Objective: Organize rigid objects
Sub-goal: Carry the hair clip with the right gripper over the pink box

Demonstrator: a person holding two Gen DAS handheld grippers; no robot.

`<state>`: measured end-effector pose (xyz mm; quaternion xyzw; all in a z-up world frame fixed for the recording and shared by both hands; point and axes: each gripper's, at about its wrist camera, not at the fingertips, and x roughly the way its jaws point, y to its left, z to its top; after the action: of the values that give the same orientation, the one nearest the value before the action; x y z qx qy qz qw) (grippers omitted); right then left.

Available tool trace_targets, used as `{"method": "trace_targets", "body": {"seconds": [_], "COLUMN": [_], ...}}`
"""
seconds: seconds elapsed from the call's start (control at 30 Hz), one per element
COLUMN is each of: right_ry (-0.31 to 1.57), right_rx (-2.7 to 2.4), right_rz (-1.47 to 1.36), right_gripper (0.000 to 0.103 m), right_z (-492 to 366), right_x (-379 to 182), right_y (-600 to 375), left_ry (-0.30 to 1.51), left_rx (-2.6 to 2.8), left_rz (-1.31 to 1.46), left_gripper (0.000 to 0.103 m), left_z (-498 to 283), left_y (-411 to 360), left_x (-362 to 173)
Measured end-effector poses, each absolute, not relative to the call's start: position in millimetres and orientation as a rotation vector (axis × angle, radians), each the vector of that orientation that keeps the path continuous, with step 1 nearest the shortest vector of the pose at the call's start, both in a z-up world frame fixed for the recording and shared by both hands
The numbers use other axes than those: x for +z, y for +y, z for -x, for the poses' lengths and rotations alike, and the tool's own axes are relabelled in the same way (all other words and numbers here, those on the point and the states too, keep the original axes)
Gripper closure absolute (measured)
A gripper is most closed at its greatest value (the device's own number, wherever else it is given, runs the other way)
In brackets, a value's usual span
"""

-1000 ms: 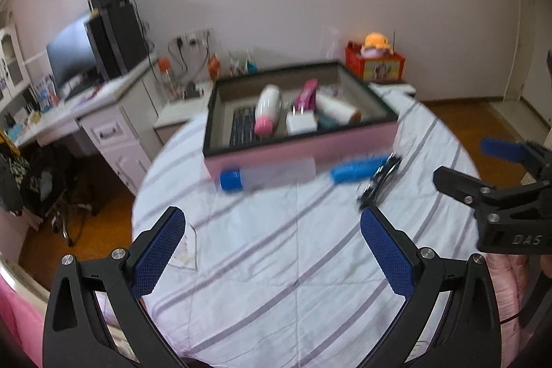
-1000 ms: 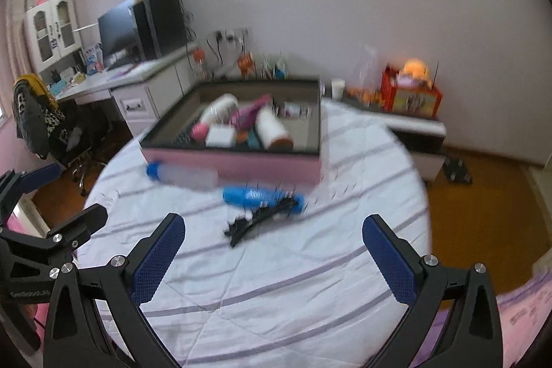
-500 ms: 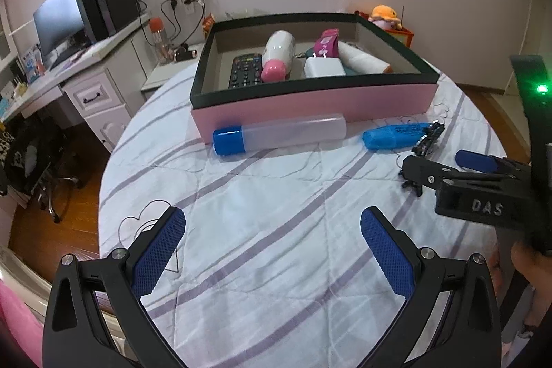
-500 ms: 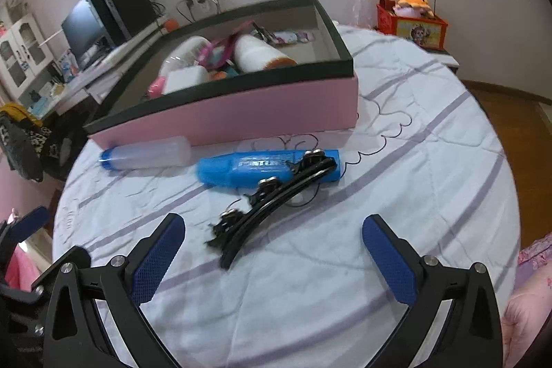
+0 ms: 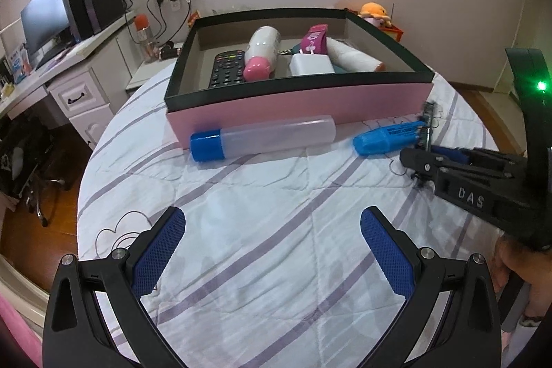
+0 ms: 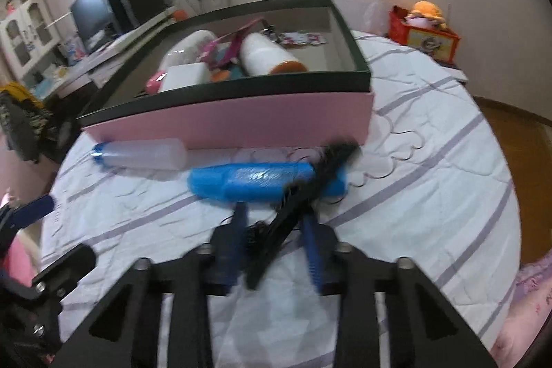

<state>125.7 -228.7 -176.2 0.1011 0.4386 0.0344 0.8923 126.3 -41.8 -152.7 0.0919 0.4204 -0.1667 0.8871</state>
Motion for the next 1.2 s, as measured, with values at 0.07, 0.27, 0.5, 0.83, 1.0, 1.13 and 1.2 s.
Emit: {"method": "trace_targets", "body": {"seconds": [0.07,0.27,0.5,0.83,1.0,1.13,1.2], "right_ry": [0.901,0.86,0.766,0.725,0.786,0.835,0.841], "right_rx": [0.107,0.185,0.211,0.175,0.146,0.117,0.107], "right_rz": [-0.203,-0.179,-0.127,-0.008,0.036,0.052,0.051], "right_gripper": [0.087,0.087,0.087,0.087,0.087,0.087,0.086], "right_z": [-120.4,-109.2,-108.3,-176.3,-216.8,-239.3,-241.9], "right_x": [-173.0,-157.6,-117.5,-87.8,-105.9,-127.3,-133.8], "right_y": [-223.5,-212.5,-210.2,-220.6,-228.9,-238.3,-243.7], "left_ry": [0.866,0.843,0.787,0.712,0.738,0.771,0.781], "left_rx": [-0.349,-0.355,-0.36,-0.333,-0.327,-0.331,-0.329], "left_rz": [-0.194,-0.2,-0.159,-0.147,-0.148,-0.149,-0.146], "left_gripper": [0.0,0.0,0.0,0.0,0.0,0.0,0.0], "left_z": [-124.8,-120.4,-126.3,-165.0,-192.5,-206.6,-208.9], "left_y": [-43.8,-50.9,-48.5,-55.6,-63.5,-66.8,-67.7], "left_x": [-150.4,-142.2,-116.2,-84.0,-88.8,-100.2,-104.4]}}
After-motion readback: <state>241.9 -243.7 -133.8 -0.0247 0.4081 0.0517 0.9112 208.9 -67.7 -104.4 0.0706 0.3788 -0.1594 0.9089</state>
